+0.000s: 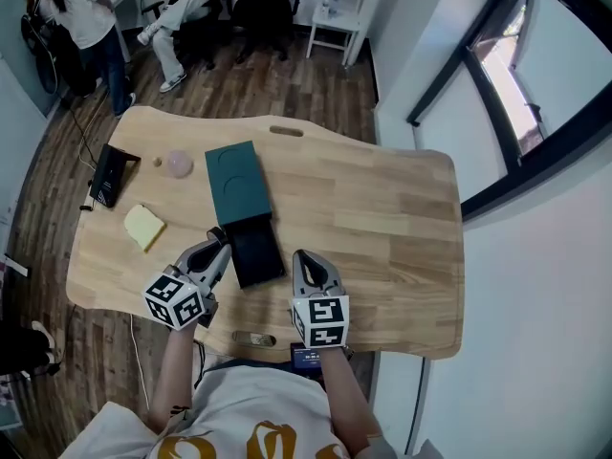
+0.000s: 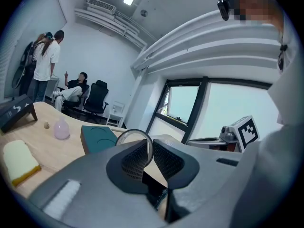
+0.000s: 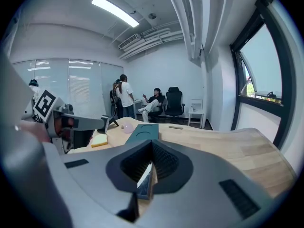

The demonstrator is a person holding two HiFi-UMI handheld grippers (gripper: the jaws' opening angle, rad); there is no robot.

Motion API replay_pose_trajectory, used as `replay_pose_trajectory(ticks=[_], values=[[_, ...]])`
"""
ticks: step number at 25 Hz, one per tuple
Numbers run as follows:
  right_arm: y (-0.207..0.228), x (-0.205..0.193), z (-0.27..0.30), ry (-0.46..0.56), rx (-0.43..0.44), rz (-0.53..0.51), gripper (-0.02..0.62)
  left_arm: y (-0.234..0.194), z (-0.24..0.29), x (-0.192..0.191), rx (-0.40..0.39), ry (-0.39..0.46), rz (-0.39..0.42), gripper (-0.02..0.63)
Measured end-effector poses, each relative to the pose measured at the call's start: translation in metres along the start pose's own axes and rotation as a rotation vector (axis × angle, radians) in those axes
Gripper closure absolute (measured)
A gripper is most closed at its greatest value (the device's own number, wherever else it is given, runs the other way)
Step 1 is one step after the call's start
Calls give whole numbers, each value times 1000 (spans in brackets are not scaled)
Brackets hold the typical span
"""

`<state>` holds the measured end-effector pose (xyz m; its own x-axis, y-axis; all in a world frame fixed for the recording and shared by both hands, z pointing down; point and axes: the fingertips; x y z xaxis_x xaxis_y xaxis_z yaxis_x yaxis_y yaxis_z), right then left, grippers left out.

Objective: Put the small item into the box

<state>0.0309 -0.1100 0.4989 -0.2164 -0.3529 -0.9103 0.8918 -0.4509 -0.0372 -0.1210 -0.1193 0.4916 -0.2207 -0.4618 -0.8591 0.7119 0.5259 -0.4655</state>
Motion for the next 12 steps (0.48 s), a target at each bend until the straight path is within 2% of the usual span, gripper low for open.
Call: replay_pose_trajectory(ticks=[12], values=[[2,11,14,19,11,-4,591,-7,8,9,-3,-3,20,566]])
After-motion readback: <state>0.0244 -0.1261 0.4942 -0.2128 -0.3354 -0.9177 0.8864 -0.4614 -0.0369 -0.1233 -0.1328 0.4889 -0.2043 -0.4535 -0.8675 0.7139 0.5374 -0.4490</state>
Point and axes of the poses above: the fingertips, and each gripper's own axes: z forward along the fingers, y to its right, x out of its top, and after that the axes turned 6 degrees about -z, right-handed
